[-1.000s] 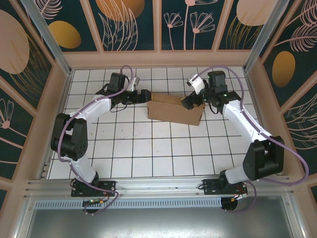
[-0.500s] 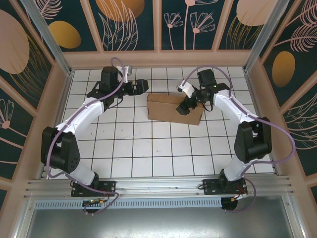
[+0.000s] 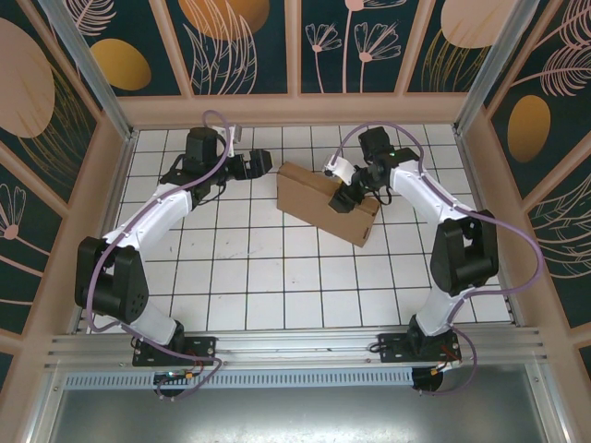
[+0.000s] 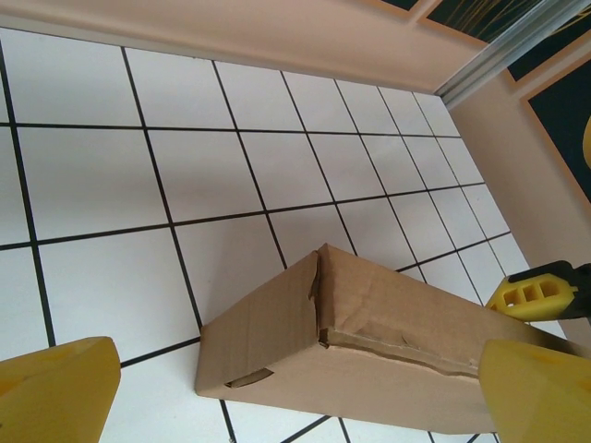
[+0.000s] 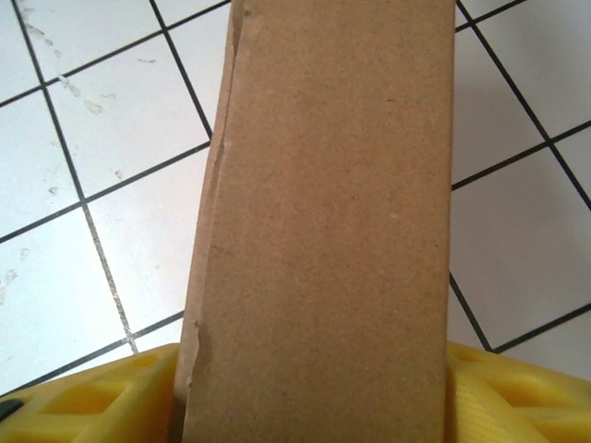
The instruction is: Fold the paper box
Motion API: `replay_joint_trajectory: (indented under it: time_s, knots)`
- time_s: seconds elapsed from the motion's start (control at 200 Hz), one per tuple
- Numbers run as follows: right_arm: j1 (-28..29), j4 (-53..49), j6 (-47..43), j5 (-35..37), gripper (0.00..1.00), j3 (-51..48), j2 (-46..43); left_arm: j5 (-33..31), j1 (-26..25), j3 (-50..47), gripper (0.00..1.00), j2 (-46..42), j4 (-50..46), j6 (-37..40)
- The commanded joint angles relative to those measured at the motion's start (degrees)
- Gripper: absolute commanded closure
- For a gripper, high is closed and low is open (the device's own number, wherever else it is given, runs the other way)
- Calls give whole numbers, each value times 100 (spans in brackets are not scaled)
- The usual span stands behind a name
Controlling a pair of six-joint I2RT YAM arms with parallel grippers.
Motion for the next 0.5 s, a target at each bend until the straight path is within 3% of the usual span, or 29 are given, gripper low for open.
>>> replay_joint_trajectory:
  time_s: [0.0, 0.205, 0.495]
  knots:
    - [137, 410, 177, 470, 35, -27, -455, -48, 47, -77, 1, -82, 14, 138]
    - [396, 1295, 660, 2082, 36, -350, -800, -82, 82, -151, 1, -126, 109, 84]
    - [398, 900, 681, 1435, 25, -425, -687, -4, 128, -254, 2, -103, 174, 41]
